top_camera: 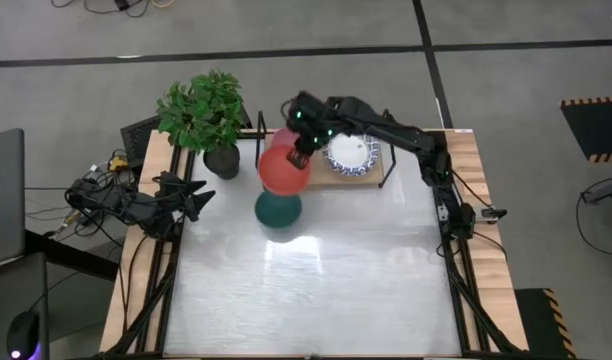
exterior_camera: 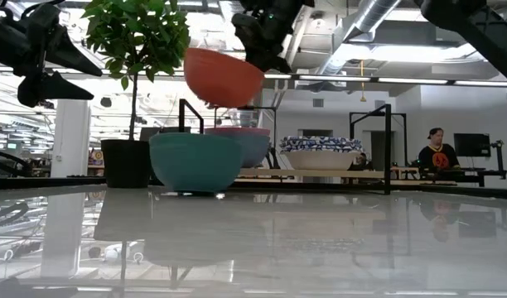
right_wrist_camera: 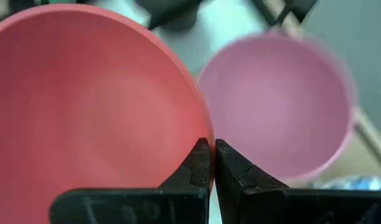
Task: Place and stack bowls onto a shelf
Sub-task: Stack the orange bowl on top of the pink bowl on the shelf
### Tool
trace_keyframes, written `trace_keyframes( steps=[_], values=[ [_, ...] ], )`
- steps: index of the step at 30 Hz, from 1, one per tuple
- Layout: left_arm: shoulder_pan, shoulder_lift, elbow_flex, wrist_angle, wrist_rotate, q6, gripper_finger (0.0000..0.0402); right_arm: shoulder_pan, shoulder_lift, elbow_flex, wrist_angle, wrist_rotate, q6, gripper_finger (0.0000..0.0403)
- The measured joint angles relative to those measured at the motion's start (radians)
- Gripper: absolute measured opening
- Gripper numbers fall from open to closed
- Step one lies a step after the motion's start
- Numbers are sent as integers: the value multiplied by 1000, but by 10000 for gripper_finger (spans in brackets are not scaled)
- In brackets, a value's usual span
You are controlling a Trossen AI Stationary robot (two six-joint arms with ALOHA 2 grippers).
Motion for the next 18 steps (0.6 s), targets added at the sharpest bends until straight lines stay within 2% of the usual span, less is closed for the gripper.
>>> trace_keyframes(
  steps=[9, 18],
  values=[
    [0, 0, 0, 0, -8, 0, 293, -172, 8, -5, 170, -2, 70, 26],
    [0, 0, 0, 0, -9, 2, 293, -225, 11, -7, 90, -11, 86, 26]
  ],
)
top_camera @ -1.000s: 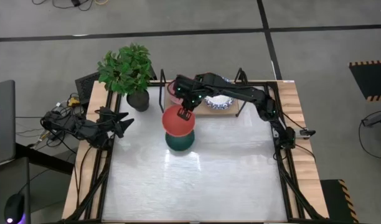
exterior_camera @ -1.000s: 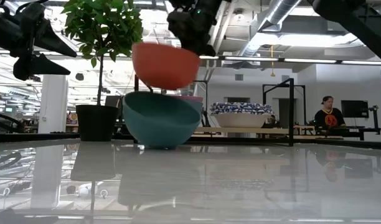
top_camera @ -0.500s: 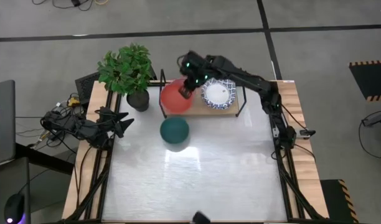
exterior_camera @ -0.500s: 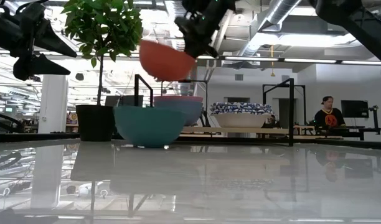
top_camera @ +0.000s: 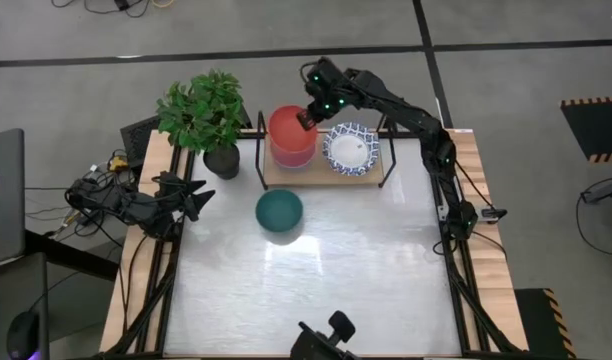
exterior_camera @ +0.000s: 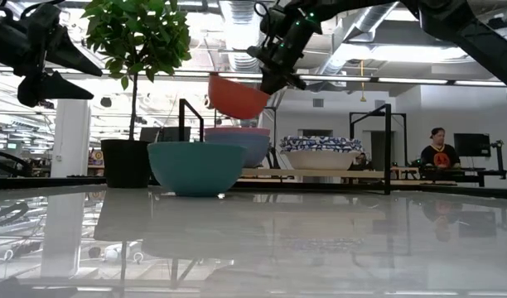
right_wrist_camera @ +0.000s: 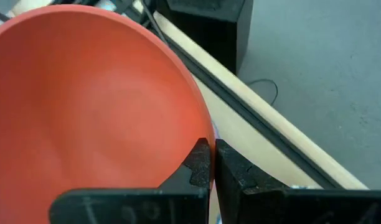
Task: Place and stack bowls onto a shelf
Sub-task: Stack the orange bowl on top of the pink bowl on the shelf
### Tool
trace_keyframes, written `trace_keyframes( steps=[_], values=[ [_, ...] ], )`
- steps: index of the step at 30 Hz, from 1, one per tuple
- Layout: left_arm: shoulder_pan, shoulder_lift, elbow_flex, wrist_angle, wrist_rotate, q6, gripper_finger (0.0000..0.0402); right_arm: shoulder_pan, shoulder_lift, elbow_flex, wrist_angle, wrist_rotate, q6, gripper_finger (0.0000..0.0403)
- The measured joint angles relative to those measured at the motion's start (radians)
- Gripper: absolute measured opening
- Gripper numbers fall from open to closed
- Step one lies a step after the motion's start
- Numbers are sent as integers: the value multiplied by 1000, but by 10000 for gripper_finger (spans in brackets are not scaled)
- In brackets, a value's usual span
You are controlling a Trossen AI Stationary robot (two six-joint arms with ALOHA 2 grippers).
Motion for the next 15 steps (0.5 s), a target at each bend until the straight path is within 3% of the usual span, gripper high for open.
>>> trace_keyframes(
  steps=[15],
  values=[
    [0, 0, 0, 0, 0, -1, 293, -6, 0, -152, 58, 1, -2, 27]
  ],
)
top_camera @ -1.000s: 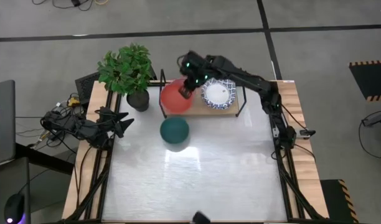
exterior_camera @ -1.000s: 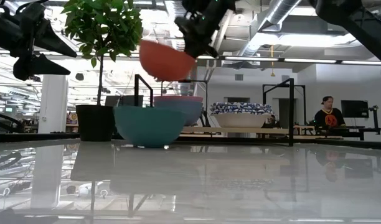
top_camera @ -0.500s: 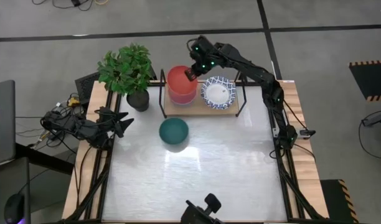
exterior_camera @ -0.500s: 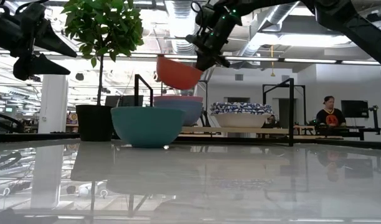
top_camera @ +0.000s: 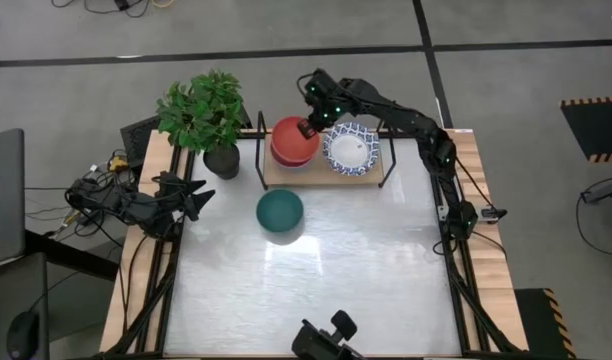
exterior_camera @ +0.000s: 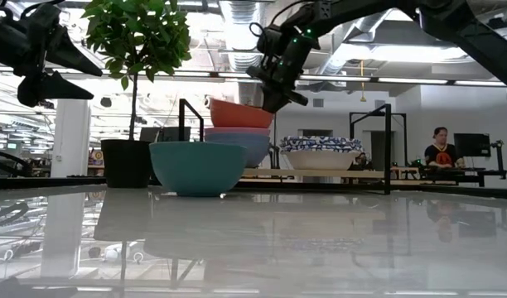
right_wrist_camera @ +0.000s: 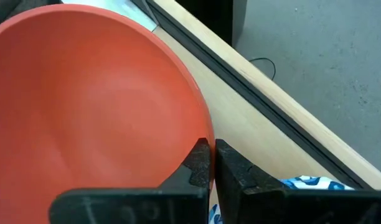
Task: Place and stack bowls onto a shelf
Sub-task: Stack the orange bowl on top of the pink bowl on the shelf
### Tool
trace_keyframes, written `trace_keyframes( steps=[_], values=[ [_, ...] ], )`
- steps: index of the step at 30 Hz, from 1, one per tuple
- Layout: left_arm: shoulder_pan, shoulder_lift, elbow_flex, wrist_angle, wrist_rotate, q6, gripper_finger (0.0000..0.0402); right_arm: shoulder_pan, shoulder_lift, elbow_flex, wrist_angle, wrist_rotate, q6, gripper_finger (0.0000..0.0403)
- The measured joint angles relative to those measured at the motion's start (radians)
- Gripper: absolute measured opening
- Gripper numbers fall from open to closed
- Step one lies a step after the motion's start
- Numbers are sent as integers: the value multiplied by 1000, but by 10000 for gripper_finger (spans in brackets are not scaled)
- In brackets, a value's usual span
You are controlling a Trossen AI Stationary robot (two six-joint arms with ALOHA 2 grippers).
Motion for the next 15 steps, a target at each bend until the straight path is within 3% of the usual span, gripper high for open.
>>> trace_keyframes(
  steps=[15],
  values=[
    [0, 0, 0, 0, 0, 0, 293, 1, 0, -11, 75, -1, -44, 67]
  ],
)
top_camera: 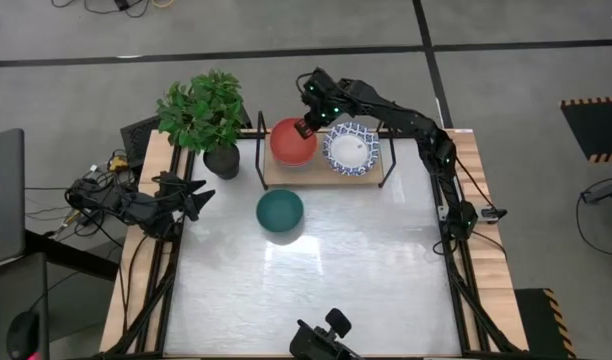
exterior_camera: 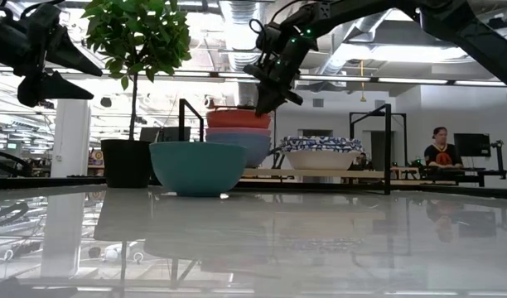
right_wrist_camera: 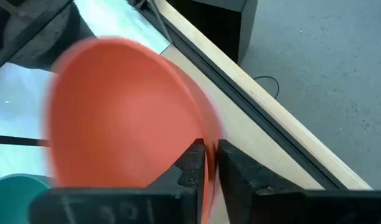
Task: Place and stack bowls onto a shelf
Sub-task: Stack the orange bowl on top of the pink bowl on the shelf, then stack the green bowl on top of the orange bowl on the shelf
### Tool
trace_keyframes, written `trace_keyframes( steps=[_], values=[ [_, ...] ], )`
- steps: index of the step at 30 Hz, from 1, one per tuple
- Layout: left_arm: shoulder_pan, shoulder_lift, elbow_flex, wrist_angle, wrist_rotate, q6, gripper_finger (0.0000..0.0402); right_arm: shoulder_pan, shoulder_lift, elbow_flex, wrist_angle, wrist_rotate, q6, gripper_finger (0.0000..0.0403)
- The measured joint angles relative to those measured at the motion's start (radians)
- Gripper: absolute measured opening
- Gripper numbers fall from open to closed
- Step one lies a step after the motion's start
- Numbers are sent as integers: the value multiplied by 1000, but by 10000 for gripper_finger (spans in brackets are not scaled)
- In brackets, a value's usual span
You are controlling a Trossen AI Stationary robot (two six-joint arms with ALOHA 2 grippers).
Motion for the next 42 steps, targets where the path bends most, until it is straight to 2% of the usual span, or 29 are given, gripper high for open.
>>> trace_keyframes(
  steps=[6, 10, 13, 22, 29, 35, 42],
  values=[
    [0, 0, 0, 0, 0, 0, 293, 0, 0, 2, 2, -8, 1, 128],
    [0, 0, 0, 0, 0, 0, 293, -2, -16, 52, -17, -109, 15, 162],
    [0, 0, 0, 0, 0, -1, 293, 20, -45, 103, -24, -130, 35, 174],
    [0, 0, 0, -5, 1, -23, 293, 206, -49, 113, -156, -115, 11, 172],
    [0, 0, 0, -7, 1, -27, 293, 376, 43, 64, -195, -5, 36, 171],
    [0, 0, 0, -8, 1, -31, 293, 418, 153, 63, -234, 29, 89, 171],
    [0, 0, 0, -8, 10, -33, 293, 406, 245, 63, -312, 85, 151, 171]
  ],
)
